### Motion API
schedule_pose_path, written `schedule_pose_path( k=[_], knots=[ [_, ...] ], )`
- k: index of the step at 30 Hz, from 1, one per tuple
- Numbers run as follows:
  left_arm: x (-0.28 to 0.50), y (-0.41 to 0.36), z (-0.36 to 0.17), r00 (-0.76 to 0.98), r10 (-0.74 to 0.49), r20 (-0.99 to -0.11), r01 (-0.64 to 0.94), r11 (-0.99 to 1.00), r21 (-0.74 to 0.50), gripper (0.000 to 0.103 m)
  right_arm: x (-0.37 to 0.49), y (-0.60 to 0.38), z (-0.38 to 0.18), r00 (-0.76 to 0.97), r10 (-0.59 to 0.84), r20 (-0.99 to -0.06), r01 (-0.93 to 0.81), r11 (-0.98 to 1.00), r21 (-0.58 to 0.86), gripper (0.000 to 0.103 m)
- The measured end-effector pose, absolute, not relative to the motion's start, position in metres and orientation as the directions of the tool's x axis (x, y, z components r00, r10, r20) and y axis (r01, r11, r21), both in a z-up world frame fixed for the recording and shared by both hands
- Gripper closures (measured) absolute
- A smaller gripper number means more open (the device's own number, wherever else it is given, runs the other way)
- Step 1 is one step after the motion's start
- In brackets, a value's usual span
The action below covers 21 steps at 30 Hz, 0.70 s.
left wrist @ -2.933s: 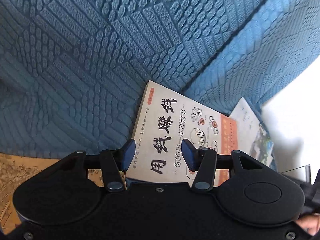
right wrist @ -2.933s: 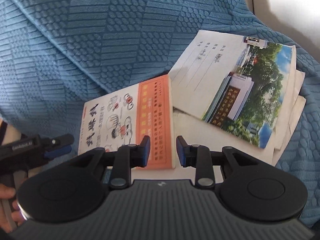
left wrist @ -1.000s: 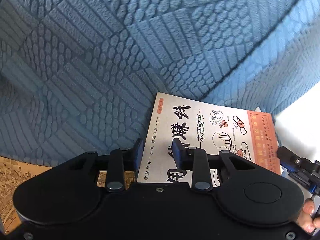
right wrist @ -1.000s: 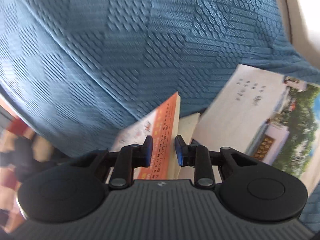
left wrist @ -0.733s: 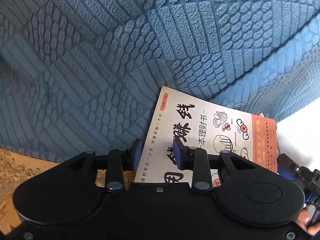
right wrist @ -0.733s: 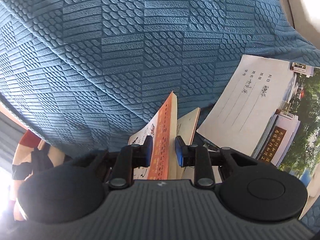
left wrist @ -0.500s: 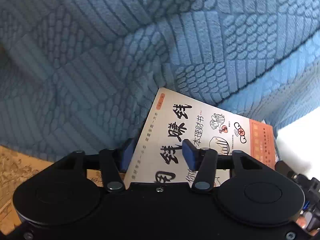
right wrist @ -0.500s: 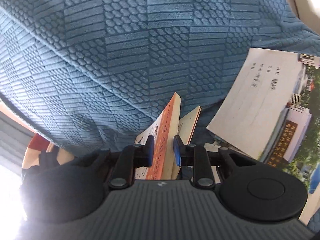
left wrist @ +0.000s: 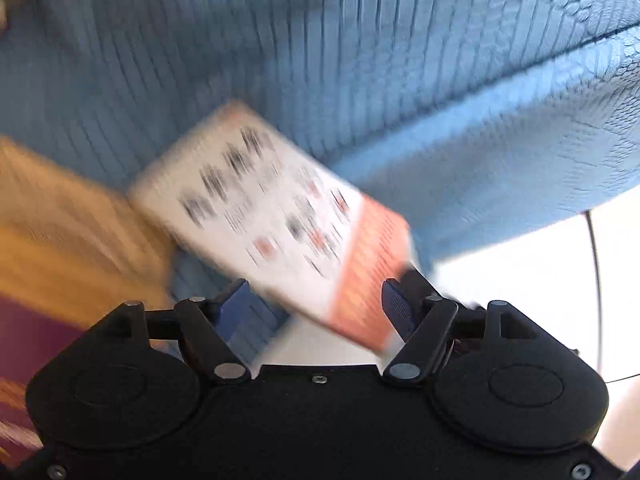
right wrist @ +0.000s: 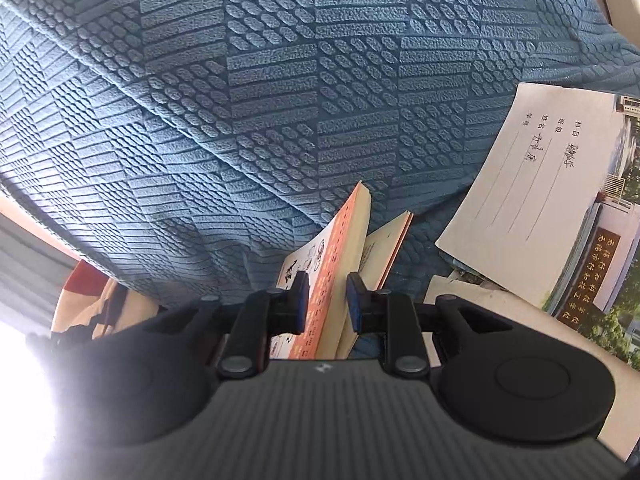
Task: Organize objects
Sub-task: 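Close the right gripper on the white book's orange spine and lift it, then lift the white book upright with both grippers and carry it toward the purple book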
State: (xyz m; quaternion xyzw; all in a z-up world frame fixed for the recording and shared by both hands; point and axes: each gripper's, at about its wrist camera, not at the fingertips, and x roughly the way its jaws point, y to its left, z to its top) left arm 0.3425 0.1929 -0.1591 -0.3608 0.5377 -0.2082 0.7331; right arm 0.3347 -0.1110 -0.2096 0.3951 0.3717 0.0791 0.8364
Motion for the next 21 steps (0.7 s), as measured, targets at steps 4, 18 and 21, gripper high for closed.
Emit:
schedule_pose_path(
  k=[4, 18, 21],
  knots=[
    [0.339, 0.172, -0.185, 0.276, -0.745, -0.607, -0.17, 0.584, -0.794, 0.031, 0.334, -0.11, -0.209, 0.714, 0.428, -0.555, 0.162, 0.669, 0.725, 0.079],
    [0.342, 0.169, -0.251, 0.342, -0.839, -0.424, -0.427, 0.263, -0.865, 0.038, 0.333, -0.112, -0.212, 0.715, 0.452, -0.534, 0.177, 0.621, 0.764, 0.079],
    [0.344, 0.162, -0.26, 0.347, -0.846, -0.404, -0.458, 0.223, -0.861, 0.049, 0.333, -0.111, -0.213, 0.712, 0.463, -0.529, 0.171, 0.616, 0.769, 0.079]
  ],
)
